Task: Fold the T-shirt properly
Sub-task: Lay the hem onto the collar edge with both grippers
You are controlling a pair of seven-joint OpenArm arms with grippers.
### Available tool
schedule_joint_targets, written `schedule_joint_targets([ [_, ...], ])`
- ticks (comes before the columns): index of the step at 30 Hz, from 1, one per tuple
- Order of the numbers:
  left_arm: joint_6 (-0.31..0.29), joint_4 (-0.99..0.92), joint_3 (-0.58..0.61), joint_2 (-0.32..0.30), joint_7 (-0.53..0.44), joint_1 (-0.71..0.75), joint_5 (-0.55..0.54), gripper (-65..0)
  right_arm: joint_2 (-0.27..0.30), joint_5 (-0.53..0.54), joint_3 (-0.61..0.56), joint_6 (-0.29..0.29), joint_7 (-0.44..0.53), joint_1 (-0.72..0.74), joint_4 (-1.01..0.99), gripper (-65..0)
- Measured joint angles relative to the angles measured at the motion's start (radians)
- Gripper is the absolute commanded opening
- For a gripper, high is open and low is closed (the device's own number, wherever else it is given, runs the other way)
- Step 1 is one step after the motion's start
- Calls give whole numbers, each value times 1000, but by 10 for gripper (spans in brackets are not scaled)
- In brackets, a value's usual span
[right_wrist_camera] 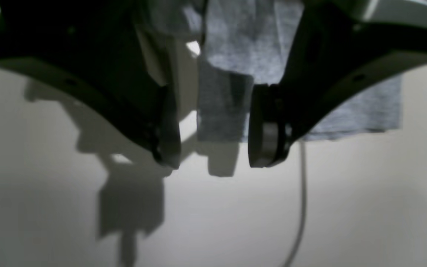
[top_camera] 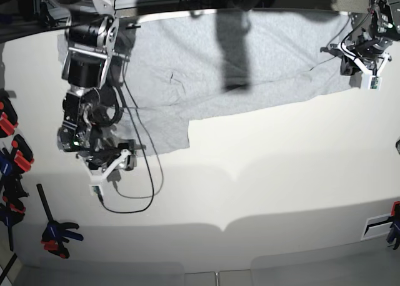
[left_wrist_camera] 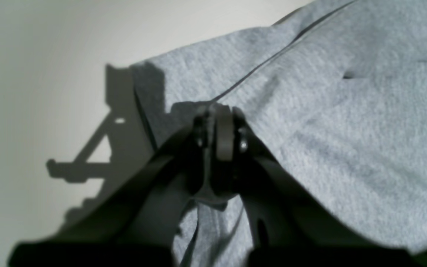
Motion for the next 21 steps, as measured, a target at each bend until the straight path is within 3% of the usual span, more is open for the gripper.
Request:
schedule_joint_targets([
  [6, 0, 0, 0, 0, 0, 0, 0, -650, 0, -71, -14, 14, 90, -3, -94, -375],
  [8, 0, 0, 0, 0, -4, 0, 0, -650, 0, -67, -24, 14, 132, -21, -95, -465],
  [10, 0, 0, 0, 0, -23, 0, 3, -650, 3, -39, -35, 11, 93, -25, -93, -610],
  [11, 0, 0, 0, 0, -22, 0, 4, -650, 6, -32, -41, 11, 81, -25, -93, -650],
  [15, 0, 0, 0, 0, -22, 0, 4, -650, 7, -7, -55, 12, 64, -34, -70, -650],
  [21, 0, 0, 0, 1, -23, 0, 4, -650, -3, 37, -59, 30, -164, -75, 121, -650],
])
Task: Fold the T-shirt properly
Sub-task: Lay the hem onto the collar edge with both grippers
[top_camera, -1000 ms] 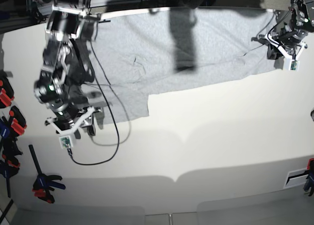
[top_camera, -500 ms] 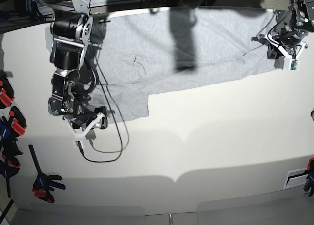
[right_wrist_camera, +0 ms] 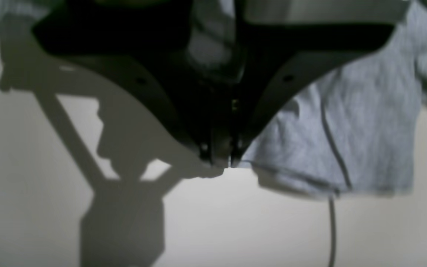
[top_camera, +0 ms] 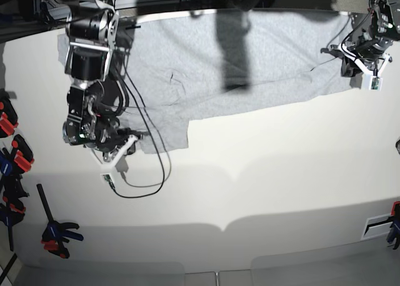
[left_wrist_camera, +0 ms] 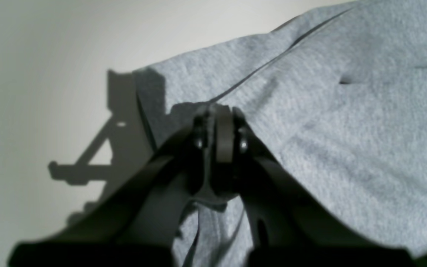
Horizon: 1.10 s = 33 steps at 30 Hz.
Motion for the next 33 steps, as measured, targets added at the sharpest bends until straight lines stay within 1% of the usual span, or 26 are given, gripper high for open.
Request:
schedule_joint_targets([
  [2, 0, 0, 0, 0, 0, 0, 0, -650, 0, 19, 0, 20, -35, -22, 108, -650],
  [5, 0, 0, 0, 1, 0, 0, 0, -650, 4, 25, 2, 30, -40, -68, 277, -650],
  [7, 0, 0, 0, 0, -1, 0, 0, -650, 2, 23, 5, 31, -44, -132, 380, -650],
  [10, 0, 0, 0, 0, 0, 1, 0, -650, -1, 14, 17, 34, -85, -243, 517, -650],
  [14, 0, 0, 0, 0, -4, 0, 0, -650, 2, 24, 55, 34, -67, -357, 702, -650],
  [17, 0, 0, 0, 0, -3, 0, 0, -650, 1, 25, 97, 35, -73, -469, 816, -650],
  [19, 0, 0, 0, 0, -3, 0, 0, -650, -1, 46, 136, 35, -85, -541, 880, -650],
  [23, 0, 0, 0, 0, -3, 0, 0, -650, 0, 89, 225, 35, -71, -644, 998, -650],
  [25, 0, 0, 0, 0, -3, 0, 0, -650, 0, 122, 270, 48, -78, -686, 1034, -650],
  [28, 0, 0, 0, 0, -3, 0, 0, -650, 0, 166, 333, 62, -84, -727, 1074, -650],
  [30, 0, 0, 0, 0, -2, 0, 0, -650, 0, 198, 362, 66, -107, -743, 1091, -650],
  [33, 0, 1, 0, -1, 1, 0, 0, -650, 0, 237, 400, 91, -119, -768, 1109, -650],
])
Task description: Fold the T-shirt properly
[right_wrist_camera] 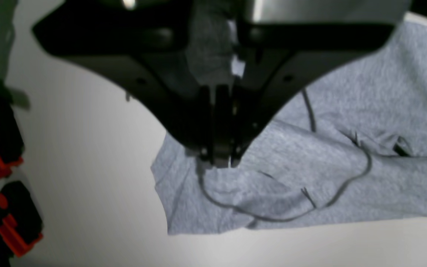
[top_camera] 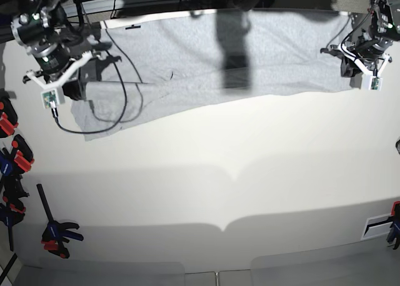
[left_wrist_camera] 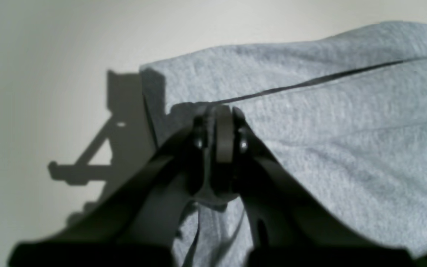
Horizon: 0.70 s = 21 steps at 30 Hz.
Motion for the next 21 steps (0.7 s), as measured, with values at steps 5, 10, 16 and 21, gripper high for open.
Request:
schedule_joint_targets([
  [5, 0, 60, 0, 0, 0, 0, 1, -650, 0, 54, 23, 7, -65, -13, 41, -650],
  [10, -9, 153, 0, 0, 27, 13, 28, -650, 0, 103, 23, 8, -83, -13, 72, -650],
  [16, -12, 149, 0, -1, 24, 51, 126, -650, 0, 103, 23, 8, -89, -13, 72, -650],
  [21, -11, 136, 0, 0, 23, 113, 90, -650, 0, 103, 23, 8, -90, -13, 72, -650],
])
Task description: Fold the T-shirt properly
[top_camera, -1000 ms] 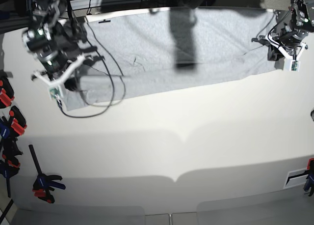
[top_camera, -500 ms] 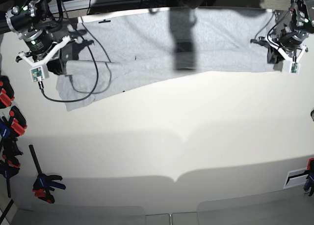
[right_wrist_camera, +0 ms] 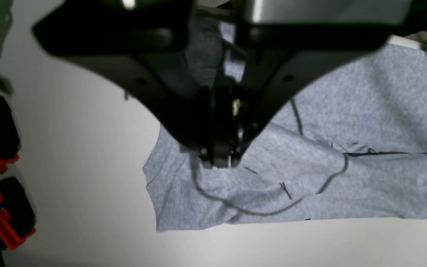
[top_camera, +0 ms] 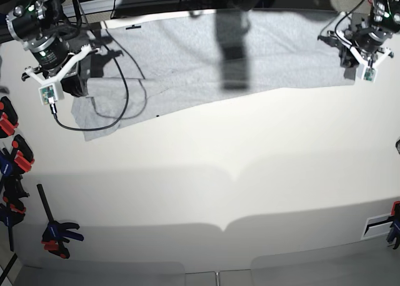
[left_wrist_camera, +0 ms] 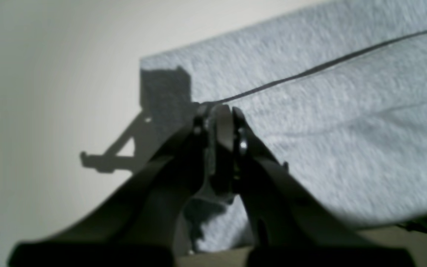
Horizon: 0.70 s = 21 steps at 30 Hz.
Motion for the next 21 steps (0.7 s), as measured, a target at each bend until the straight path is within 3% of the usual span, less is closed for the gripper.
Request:
schedule_joint_targets([
  [9, 0, 0, 0, 0, -32, 56, -22, -640, 0, 0, 0, 0, 0, 0, 0, -650],
  [11, 1, 0, 0, 0, -42, 56, -22, -518, 0, 0, 0, 0, 1, 0, 0, -650],
  [13, 0, 0, 0, 0, -38, 56, -21, -437, 0, 0, 0, 0, 0, 0, 0, -650],
  [21, 0, 0, 0, 0, -30, 56, -22, -420, 0, 0, 0, 0, 0, 0, 0, -650],
])
